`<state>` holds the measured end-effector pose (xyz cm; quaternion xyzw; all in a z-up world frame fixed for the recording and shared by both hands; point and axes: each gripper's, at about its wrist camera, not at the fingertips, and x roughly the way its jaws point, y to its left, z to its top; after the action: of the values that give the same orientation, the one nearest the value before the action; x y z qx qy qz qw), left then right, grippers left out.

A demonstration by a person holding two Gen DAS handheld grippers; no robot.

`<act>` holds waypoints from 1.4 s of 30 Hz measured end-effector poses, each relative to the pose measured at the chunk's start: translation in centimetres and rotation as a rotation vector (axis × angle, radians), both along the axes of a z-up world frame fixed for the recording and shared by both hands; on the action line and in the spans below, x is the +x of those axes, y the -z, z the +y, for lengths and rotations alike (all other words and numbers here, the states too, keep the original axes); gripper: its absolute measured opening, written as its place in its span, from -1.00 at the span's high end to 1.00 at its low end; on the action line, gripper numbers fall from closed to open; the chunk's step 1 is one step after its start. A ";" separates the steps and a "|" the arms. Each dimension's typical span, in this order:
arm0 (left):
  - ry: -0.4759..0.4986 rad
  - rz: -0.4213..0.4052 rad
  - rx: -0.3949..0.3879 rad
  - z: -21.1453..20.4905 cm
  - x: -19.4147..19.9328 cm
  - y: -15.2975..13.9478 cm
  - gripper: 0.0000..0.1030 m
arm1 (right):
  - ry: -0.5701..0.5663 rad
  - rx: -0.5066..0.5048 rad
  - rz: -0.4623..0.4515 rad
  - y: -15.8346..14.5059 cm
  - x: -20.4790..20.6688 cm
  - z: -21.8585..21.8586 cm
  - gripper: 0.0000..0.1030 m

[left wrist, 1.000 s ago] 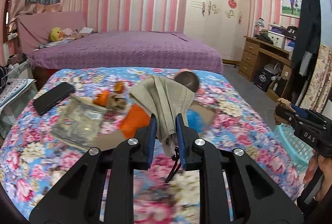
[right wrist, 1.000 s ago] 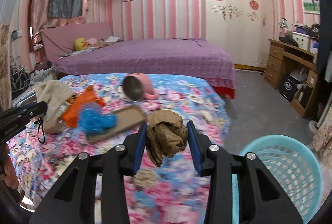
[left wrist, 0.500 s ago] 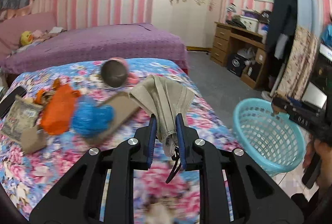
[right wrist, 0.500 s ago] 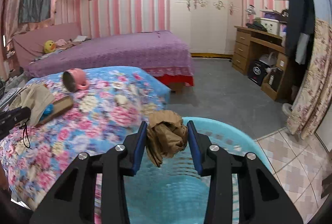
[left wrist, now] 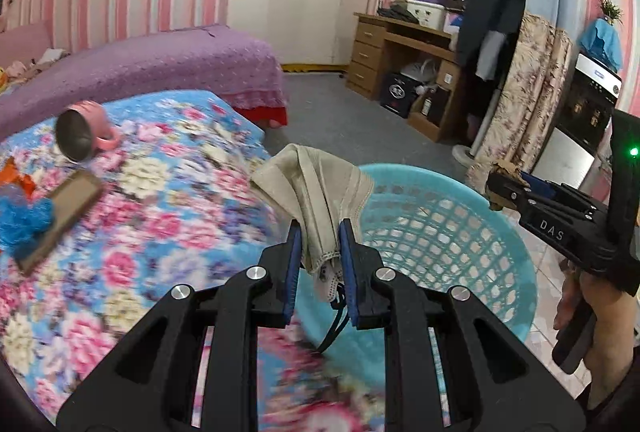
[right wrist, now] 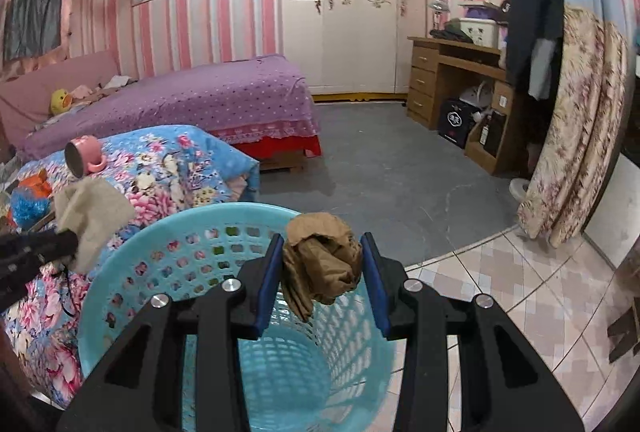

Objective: Collect trash
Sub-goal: 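Carry both items to the blue basket and open both tools over it, then return both tools to the bed and close the left tool on the cardboard tube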

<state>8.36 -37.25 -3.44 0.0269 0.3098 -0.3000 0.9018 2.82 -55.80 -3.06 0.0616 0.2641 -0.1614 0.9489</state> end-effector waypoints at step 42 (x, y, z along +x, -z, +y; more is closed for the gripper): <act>-0.276 -0.152 0.078 12.7 3.1 -2.8 -0.89 | 0.102 -0.027 -0.074 -1.8 2.3 6.3 -0.89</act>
<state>11.48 -24.52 -0.68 0.0416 0.2528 -0.1581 0.9536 5.11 -49.52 -1.29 0.0681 0.2231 -0.2108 0.9493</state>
